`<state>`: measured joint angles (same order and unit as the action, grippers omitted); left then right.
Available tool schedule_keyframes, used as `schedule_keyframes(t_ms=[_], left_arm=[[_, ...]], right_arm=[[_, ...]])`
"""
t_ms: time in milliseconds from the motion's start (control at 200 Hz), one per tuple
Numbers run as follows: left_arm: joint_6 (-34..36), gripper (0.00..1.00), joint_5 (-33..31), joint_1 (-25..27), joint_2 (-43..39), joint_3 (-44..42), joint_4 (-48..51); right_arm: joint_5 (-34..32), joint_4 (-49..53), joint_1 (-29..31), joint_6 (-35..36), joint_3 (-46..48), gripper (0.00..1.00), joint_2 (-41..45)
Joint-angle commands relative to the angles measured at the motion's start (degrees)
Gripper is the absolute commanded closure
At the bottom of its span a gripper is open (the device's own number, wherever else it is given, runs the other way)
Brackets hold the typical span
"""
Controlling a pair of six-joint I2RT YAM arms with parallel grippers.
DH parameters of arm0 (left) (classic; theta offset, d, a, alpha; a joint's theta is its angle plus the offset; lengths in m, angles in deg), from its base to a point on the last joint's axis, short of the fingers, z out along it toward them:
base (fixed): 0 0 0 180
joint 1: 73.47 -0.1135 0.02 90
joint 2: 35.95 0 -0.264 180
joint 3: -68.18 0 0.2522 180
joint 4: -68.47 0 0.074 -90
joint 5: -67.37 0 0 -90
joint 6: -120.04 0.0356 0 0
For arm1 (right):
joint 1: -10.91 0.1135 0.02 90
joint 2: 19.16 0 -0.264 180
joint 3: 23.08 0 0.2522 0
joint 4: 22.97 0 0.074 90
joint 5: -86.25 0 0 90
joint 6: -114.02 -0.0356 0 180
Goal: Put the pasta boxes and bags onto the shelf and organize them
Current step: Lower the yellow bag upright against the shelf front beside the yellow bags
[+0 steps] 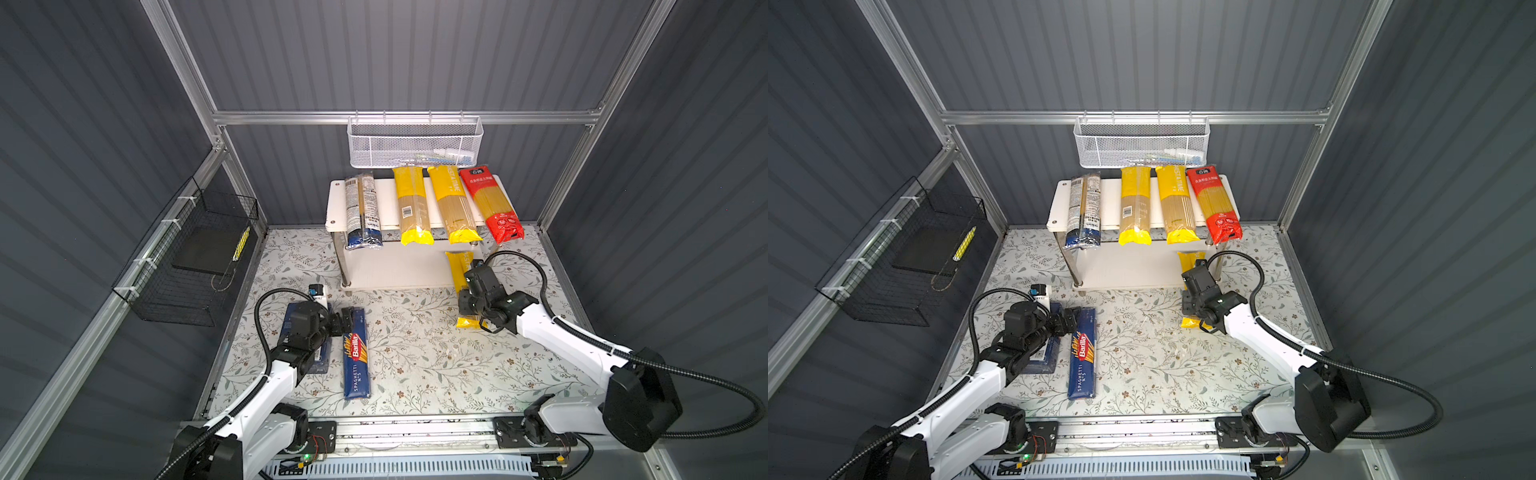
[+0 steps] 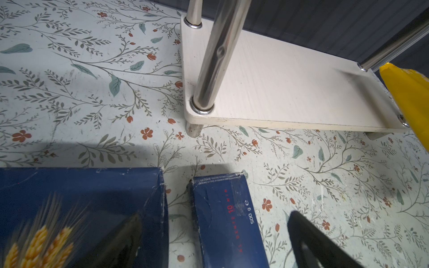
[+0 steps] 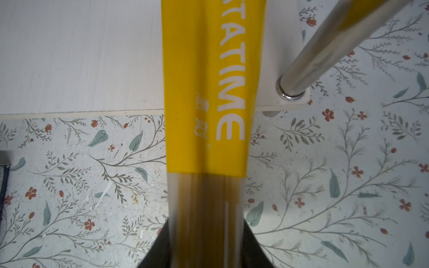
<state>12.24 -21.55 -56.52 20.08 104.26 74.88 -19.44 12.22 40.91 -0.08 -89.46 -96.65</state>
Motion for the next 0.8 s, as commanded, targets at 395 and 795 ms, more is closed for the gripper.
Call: schedule_keyframes(t_ms=[395, 795], left_arm=[[0.4, 0.01, -0.2, 0.3, 0.3, -0.3, -0.2], [0.5, 0.01, -0.1, 0.3, 0.4, -0.2, -0.3]], right_arm=[[-3.5, -13.9, -3.4, 4.1, -8.8, 0.87, -8.4], [-3.4, -15.7, -5.8, 5.3, -12.8, 0.86, -14.1]])
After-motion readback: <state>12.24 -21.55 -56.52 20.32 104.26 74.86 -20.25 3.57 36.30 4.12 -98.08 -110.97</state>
